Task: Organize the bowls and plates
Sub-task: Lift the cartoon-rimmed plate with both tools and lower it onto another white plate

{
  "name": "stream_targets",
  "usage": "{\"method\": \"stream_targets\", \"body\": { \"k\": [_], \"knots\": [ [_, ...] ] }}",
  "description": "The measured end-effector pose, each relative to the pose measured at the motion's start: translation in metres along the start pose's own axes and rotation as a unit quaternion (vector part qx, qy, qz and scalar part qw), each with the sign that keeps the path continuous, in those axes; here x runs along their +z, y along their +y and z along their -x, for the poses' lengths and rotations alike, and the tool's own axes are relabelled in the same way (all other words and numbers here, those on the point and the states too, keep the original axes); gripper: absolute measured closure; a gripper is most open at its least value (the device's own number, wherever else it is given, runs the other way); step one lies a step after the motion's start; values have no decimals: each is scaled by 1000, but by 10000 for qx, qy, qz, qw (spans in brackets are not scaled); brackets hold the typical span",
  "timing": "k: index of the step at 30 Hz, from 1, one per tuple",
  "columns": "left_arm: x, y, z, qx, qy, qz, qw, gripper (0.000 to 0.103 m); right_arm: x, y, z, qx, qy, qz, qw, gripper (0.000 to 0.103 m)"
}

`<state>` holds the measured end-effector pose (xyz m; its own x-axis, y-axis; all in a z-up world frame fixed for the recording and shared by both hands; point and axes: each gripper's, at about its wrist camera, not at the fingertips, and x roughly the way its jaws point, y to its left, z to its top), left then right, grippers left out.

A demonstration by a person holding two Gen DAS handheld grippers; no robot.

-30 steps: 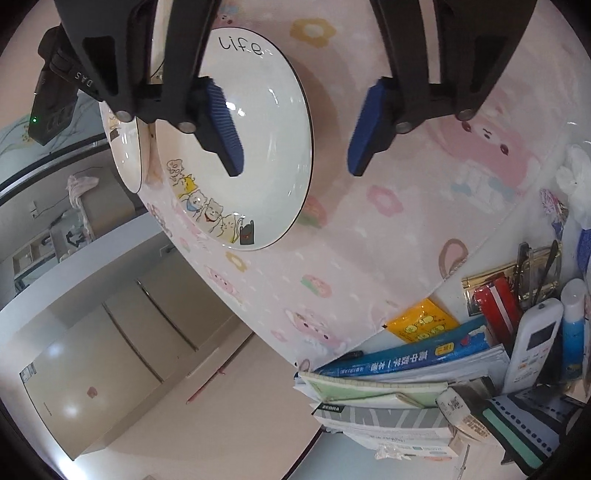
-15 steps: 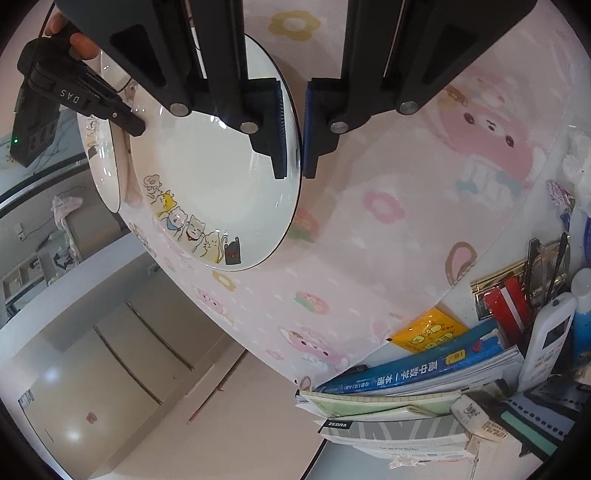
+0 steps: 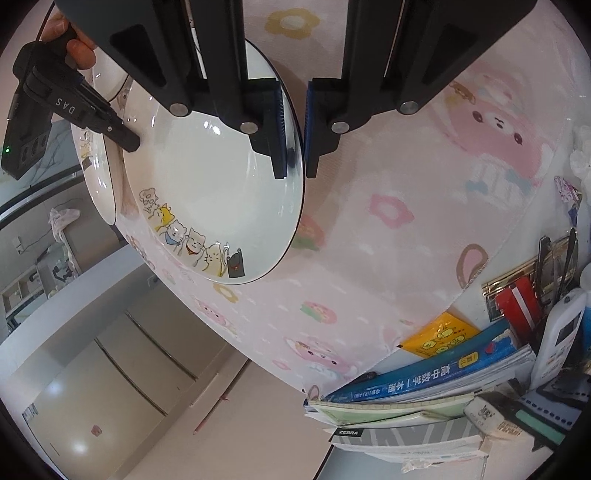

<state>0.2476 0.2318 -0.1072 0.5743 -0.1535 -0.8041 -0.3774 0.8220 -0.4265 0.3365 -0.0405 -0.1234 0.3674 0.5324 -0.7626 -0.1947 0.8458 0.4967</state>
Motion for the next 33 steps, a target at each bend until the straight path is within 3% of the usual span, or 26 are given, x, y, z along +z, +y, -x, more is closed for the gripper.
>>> {"method": "stream_targets", "body": {
  "k": [9, 16, 21, 28, 33],
  "knots": [
    [3, -10, 28, -190, -389, -213, 9988, 94, 1, 16, 27, 37, -301, 242, 9992, 96],
    [2, -33, 81, -411, -1081, -633, 9913, 94, 1, 31, 63, 97, -615, 291, 9976, 96],
    [-11, -58, 117, -585, -1253, -834, 9869, 94, -12, 51, 115, -326, -943, 582, 9933, 95],
    [-52, -96, 177, -1049, -1554, -1372, 9726, 92, -42, 44, 200, -337, -1459, 681, 9864, 95],
    [-75, -118, 200, -1141, -1540, -1581, 9686, 91, -65, 44, 246, -676, -1834, 753, 9778, 94]
  ]
}}
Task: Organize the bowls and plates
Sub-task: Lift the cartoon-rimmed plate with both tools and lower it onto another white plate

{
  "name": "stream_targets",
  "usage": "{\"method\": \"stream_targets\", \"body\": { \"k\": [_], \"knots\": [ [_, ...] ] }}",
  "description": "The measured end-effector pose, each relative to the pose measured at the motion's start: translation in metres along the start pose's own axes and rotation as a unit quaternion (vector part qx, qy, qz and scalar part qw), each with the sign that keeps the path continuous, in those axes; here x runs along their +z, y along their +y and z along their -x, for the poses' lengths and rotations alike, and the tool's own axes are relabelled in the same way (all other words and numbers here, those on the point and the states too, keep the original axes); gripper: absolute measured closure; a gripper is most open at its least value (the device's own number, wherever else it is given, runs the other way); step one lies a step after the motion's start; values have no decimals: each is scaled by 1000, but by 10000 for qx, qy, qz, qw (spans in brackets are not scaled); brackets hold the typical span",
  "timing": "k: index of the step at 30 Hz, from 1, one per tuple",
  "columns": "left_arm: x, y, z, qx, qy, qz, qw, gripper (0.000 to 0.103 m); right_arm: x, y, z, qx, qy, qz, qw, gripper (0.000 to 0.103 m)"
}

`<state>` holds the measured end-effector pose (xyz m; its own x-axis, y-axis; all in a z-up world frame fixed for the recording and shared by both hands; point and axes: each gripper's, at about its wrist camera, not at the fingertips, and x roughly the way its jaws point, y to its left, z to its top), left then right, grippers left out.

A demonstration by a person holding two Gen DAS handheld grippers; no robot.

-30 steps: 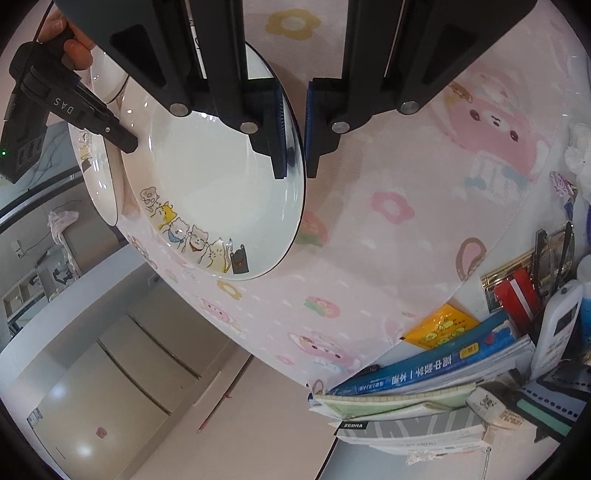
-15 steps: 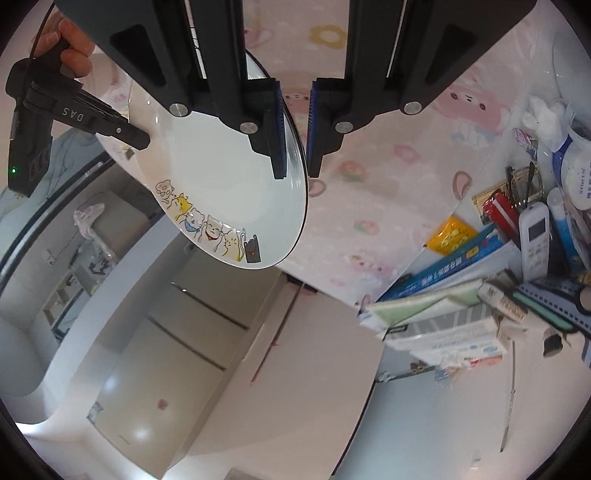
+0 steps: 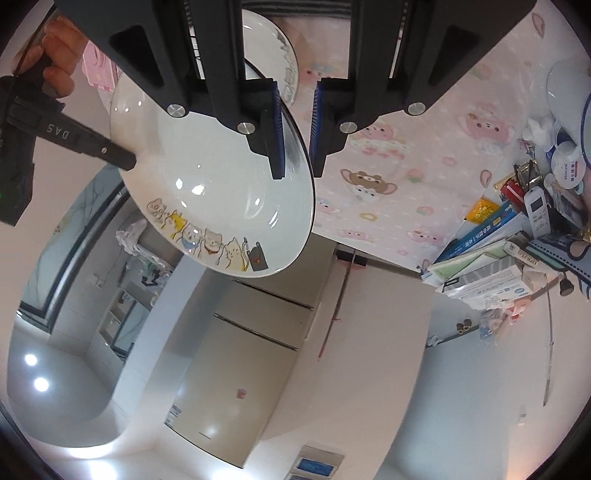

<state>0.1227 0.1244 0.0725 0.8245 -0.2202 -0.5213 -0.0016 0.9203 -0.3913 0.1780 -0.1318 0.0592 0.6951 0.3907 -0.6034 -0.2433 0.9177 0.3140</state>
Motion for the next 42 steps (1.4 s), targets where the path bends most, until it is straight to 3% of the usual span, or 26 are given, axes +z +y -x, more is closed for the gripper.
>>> {"method": "stream_targets", "body": {
  "k": [6, 15, 24, 42],
  "knots": [
    [-12, -30, 16, -155, 5, -267, 9995, 91, -8, -22, 37, 51, -240, -111, 9996, 94],
    [-30, -61, 4, -224, 190, -577, 9979, 91, -30, -57, 51, 12, -237, -362, 9991, 94],
    [-50, -75, -26, -107, 596, -848, 9946, 90, -48, -79, 39, -230, -128, -353, 9990, 93],
    [-89, -47, -82, 207, 1385, -870, 9863, 89, -84, -100, -25, -371, 731, -537, 9952, 92]
  ]
}}
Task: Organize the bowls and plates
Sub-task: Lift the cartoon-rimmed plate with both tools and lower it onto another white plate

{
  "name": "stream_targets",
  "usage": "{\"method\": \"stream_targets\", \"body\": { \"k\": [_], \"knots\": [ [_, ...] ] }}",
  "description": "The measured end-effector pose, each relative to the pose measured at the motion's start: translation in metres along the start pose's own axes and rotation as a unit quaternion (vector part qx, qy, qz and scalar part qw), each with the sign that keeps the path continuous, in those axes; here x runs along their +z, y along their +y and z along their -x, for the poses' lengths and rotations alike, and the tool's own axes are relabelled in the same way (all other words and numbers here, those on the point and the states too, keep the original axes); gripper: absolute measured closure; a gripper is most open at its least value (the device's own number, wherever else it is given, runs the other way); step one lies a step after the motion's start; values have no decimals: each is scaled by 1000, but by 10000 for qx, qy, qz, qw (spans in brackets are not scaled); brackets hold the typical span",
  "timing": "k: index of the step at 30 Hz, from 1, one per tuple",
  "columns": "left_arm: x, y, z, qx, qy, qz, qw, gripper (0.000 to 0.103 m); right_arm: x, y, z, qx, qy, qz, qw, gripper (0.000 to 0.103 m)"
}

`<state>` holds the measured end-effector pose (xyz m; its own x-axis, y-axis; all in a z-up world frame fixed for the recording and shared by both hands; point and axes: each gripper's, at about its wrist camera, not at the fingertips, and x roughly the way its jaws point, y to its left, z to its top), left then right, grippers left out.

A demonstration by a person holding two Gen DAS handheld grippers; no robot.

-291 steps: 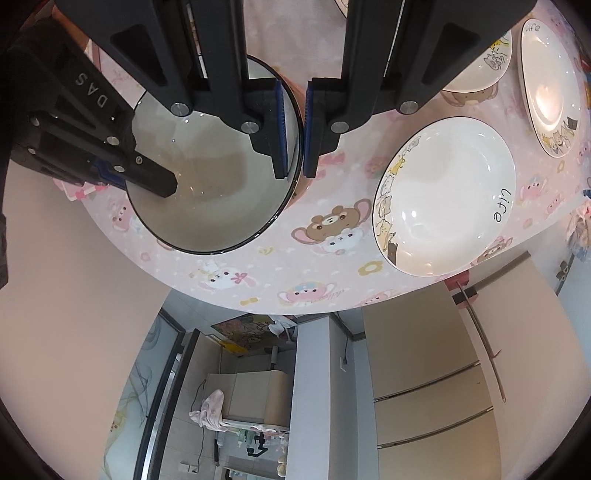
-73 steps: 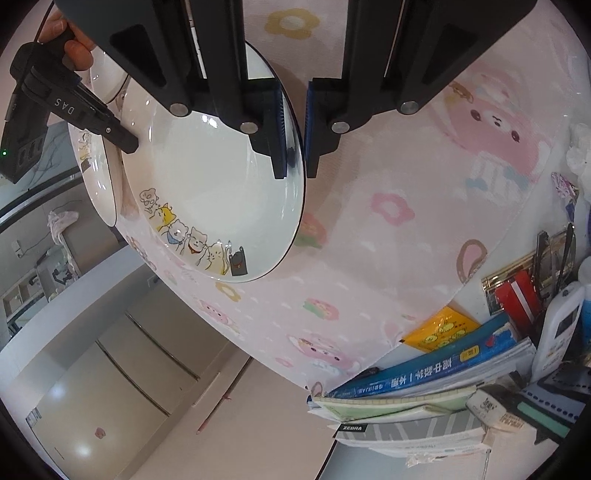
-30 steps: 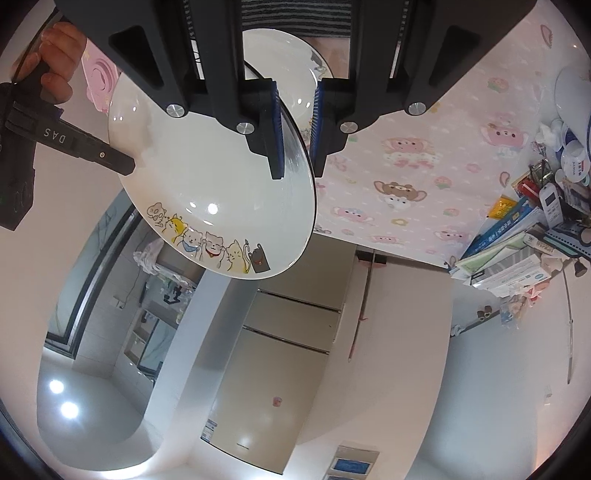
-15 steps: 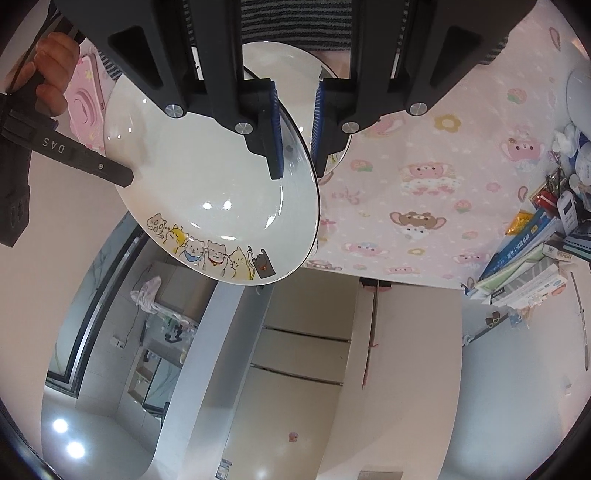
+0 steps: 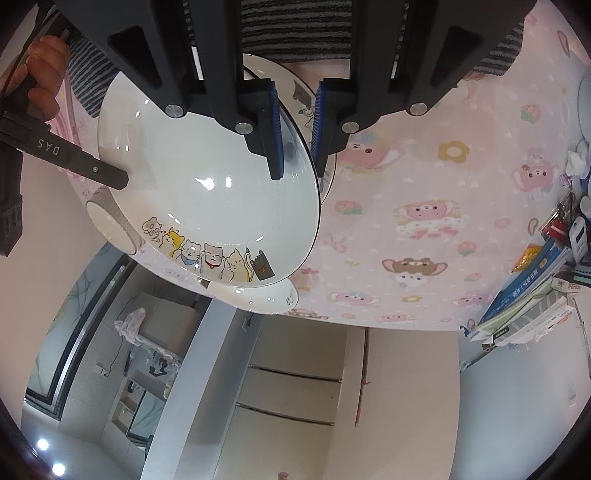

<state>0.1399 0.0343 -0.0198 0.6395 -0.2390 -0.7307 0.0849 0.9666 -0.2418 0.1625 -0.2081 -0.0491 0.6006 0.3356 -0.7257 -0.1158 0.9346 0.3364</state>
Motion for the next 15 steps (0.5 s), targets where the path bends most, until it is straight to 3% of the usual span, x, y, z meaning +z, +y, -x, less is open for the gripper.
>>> {"method": "stream_targets", "body": {
  "k": [6, 15],
  "knots": [
    [-9, -3, -21, 279, 220, -228, 9991, 89, -5, -2, -18, -147, 225, 51, 9996, 91],
    [-16, -5, -44, 375, 516, -335, 9974, 88, -8, -17, -43, -238, 595, -89, 9979, 91]
  ]
}}
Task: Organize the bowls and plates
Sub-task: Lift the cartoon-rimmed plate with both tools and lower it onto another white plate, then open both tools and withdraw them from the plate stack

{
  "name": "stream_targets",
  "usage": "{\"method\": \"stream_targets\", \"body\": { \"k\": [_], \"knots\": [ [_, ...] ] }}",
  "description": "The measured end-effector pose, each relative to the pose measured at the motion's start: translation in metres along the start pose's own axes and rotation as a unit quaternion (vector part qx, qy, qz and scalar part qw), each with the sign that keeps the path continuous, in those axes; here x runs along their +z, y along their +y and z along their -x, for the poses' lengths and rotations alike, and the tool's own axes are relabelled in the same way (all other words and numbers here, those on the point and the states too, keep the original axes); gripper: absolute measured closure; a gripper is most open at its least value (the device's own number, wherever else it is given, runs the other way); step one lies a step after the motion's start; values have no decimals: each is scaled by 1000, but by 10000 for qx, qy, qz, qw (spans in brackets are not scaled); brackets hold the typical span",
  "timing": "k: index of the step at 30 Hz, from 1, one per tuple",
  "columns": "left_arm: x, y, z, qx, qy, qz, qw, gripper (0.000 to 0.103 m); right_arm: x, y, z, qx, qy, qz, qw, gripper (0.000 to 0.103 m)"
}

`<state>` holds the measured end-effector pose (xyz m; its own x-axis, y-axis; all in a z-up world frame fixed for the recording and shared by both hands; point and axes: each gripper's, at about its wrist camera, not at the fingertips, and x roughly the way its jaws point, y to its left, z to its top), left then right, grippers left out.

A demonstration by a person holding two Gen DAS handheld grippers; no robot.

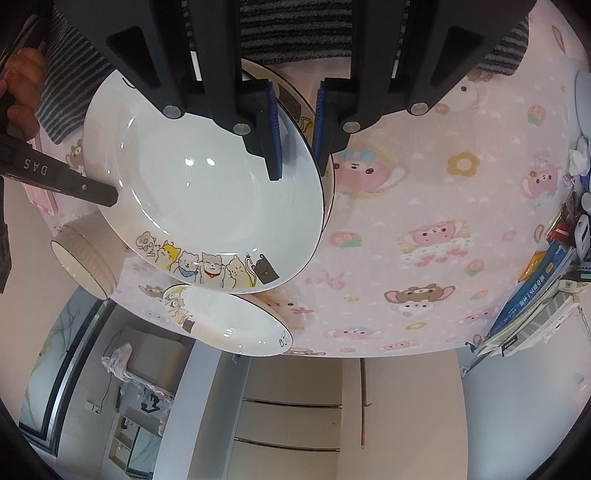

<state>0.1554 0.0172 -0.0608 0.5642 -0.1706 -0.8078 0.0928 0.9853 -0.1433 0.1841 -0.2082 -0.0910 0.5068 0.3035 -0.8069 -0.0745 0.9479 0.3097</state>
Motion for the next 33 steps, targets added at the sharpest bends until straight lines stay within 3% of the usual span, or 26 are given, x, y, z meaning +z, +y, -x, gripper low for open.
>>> {"method": "stream_targets", "body": {
  "k": [13, 25, 27, 31, 33],
  "knots": [
    [-1, -2, -7, 136, 87, -45, 9999, 87, 0, 3, -8, -24, 116, 51, 9999, 90],
    [-9, -17, -12, 831, 171, -559, 9948, 80, -10, 16, -6, -378, 139, 457, 9981, 91],
    [-9, -17, -8, 789, 114, -572, 9952, 78, -11, 20, -3, -513, 58, 575, 9970, 91],
    [-8, -17, -5, 647, 46, -540, 9964, 63, -10, 19, -2, -442, 61, 578, 9973, 89],
    [-8, -18, -2, 623, -36, -523, 9967, 47, -9, 18, -2, -424, 66, 563, 9975, 89]
  ]
}}
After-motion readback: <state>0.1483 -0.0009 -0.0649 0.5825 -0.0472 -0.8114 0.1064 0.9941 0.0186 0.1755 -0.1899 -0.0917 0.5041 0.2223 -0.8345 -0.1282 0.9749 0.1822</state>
